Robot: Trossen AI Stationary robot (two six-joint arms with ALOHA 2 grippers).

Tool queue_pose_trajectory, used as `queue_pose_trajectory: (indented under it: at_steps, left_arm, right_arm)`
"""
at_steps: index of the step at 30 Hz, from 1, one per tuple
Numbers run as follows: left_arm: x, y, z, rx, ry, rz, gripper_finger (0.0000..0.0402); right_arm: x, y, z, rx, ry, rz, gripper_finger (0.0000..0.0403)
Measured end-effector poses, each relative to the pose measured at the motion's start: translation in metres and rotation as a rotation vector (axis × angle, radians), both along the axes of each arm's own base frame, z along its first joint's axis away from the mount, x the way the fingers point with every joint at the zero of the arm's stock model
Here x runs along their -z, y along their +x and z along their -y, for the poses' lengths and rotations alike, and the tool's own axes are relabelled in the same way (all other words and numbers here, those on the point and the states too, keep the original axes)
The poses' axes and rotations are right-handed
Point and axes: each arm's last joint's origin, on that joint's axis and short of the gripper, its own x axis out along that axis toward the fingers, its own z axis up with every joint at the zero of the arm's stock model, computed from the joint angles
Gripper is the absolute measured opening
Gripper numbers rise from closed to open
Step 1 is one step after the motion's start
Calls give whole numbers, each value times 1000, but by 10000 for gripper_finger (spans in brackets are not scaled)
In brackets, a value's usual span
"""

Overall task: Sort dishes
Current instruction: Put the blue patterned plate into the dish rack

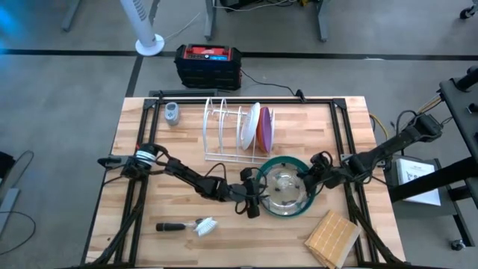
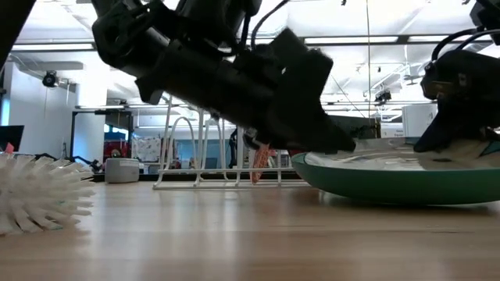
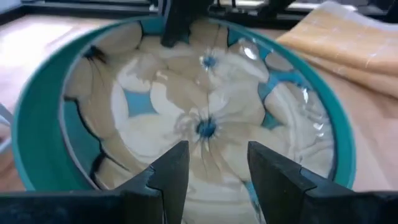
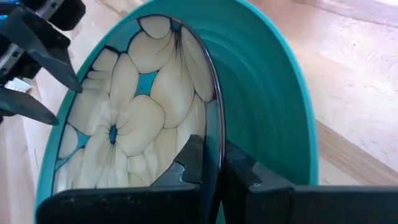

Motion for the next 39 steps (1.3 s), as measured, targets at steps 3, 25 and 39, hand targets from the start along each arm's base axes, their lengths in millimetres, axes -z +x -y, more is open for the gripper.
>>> queue_pose_trajectory:
  at_steps: [3, 25, 39]
  left_arm:
    - [-4, 0, 0, 2, -2, 9, 153]
    - [-11, -2, -4, -126, 11, 15, 153]
    - [-10, -7, -4, -143, -47, -59, 153]
  right_arm:
    - [-1, 0, 0, 2, 6, 5, 12]
    - [-5, 0, -6, -216, -90, -17, 12]
    - [-21, -4, -7, -263, -60, 29, 12]
